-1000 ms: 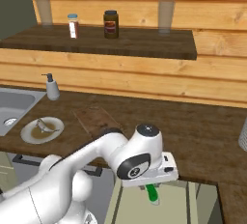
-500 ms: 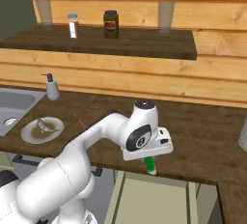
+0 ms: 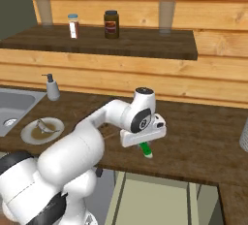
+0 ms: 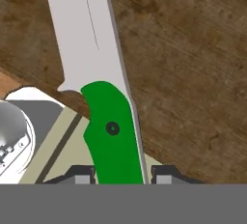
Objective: Pick up the knife from the drawer and place it on the cutting board. Then place the meat from the plate to the cutting board.
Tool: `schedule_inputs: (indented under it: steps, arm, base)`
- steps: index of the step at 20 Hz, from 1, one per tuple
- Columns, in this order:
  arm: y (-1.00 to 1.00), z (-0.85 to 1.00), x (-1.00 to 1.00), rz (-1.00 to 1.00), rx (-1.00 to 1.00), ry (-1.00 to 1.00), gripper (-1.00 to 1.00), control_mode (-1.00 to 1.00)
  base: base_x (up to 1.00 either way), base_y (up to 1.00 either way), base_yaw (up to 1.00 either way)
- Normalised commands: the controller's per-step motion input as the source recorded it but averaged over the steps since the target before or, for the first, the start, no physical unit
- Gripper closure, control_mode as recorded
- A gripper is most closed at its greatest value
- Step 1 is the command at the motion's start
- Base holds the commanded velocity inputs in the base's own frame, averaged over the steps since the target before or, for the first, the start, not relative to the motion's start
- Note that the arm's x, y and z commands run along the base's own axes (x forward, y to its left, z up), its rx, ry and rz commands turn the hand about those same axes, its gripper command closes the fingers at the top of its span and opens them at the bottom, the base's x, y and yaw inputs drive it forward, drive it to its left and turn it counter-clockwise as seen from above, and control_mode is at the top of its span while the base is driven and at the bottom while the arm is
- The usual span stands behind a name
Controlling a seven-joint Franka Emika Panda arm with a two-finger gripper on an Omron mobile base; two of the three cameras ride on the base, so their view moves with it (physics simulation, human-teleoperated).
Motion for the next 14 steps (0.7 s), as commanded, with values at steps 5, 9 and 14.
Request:
schedule_inputs:
  steps: [5, 9, 14]
  arm:
    - [0.36, 0.00, 0.19, 0.25, 0.04, 0.03, 1.00, -1.00]
    - [0.31, 0.00, 0.33, 0.11, 0.00, 0.00, 1.00, -1.00]
    - [0.38, 0.00, 0.61, 0.04, 0.00, 0.00, 1.00, -1.00]
  base:
    - [0.00, 0.00, 0.00]
    - [0.00, 0.00, 0.00]
    - [0.00, 0.00, 0.00]
